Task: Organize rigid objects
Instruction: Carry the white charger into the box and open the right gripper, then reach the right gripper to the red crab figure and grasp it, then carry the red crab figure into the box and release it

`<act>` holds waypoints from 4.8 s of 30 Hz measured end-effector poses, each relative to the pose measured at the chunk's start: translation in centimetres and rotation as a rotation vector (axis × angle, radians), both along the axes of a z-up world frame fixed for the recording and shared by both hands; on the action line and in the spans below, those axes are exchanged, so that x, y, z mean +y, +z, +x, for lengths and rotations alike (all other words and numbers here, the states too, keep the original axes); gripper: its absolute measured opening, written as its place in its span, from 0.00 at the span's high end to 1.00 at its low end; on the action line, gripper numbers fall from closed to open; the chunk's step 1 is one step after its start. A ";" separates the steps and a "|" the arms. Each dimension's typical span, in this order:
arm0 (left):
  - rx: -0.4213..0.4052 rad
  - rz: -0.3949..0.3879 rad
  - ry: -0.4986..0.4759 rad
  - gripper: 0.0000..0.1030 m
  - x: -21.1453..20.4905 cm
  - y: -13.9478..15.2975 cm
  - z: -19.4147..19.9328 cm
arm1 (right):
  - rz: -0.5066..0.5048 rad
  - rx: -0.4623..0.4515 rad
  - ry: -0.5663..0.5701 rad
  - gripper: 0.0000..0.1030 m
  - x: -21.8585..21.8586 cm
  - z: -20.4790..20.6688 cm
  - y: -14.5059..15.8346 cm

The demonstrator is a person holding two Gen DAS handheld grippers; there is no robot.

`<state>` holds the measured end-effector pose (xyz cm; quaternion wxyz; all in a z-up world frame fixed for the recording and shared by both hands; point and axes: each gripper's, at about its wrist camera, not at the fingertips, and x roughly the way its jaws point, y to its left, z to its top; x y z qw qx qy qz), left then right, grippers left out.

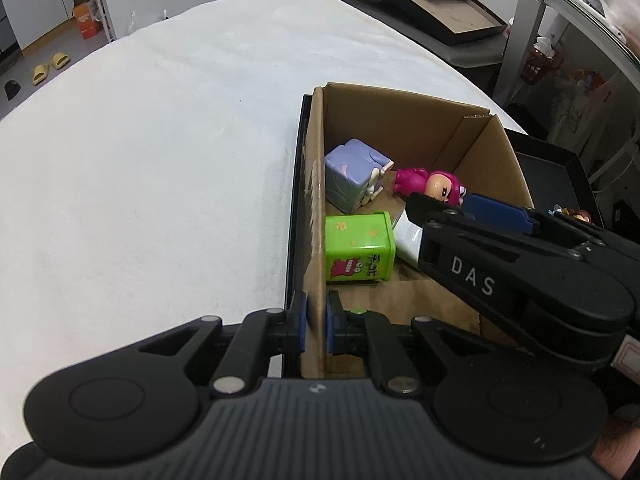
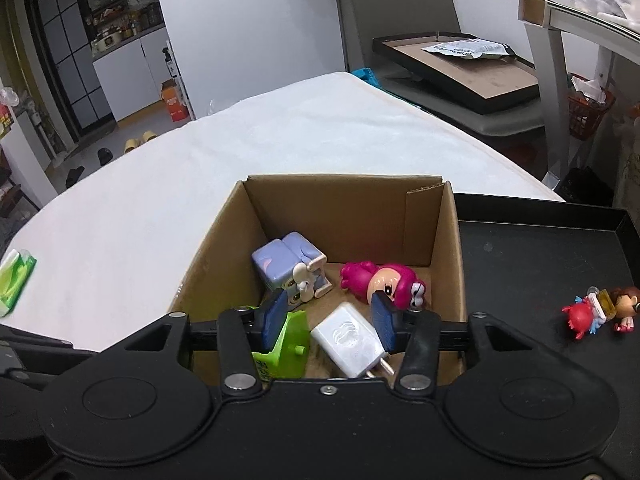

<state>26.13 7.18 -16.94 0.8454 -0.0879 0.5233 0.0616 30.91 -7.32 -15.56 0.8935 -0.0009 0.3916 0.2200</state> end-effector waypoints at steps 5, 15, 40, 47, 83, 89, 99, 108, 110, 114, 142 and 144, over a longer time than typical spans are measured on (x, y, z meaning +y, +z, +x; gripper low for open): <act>-0.001 0.042 -0.024 0.91 -0.7 0.6 -0.2 | 0.016 -0.015 -0.001 0.53 -0.2 -0.4 0.6; 0.007 0.121 -0.032 0.87 -1.9 1.1 0.5 | 0.059 -0.058 -0.086 0.53 -2.3 0.0 2.2; 0.074 0.186 0.071 0.47 -2.5 0.0 3.8 | 0.051 0.044 -0.412 0.46 -10.6 3.1 -1.3; 0.096 0.228 0.059 0.46 -3.6 -0.8 4.8 | -0.021 0.067 -0.542 0.46 -11.8 3.7 -3.1; 0.132 0.228 0.074 0.38 -4.7 -1.0 4.5 | -0.059 0.037 -0.562 0.64 -13.2 5.9 -5.2; 0.107 0.211 0.079 0.38 -4.1 -0.3 3.6 | -0.054 -0.003 -0.511 0.64 -12.7 4.6 -3.2; 0.059 0.182 0.078 0.39 -3.2 0.2 2.2 | -0.030 -0.056 -0.345 0.64 -10.8 2.4 0.8; 0.017 0.151 0.045 0.50 -2.6 0.3 1.2 | -0.013 -0.086 -0.236 0.64 -8.7 0.9 3.1; 0.015 0.138 0.042 0.54 -2.3 0.3 1.0 | -0.001 -0.082 -0.222 0.64 -8.4 0.7 3.4; 0.015 0.122 0.031 0.63 -1.9 0.1 1.0 | -0.016 -0.092 -0.189 0.64 -7.2 0.3 3.7; 0.001 -0.048 -0.014 0.92 0.8 -0.3 1.1 | -0.245 -0.120 -0.026 0.64 1.8 -0.3 1.1; 0.000 -0.055 -0.014 0.92 0.8 -0.3 1.1 | -0.249 -0.113 -0.015 0.64 2.1 -0.2 0.8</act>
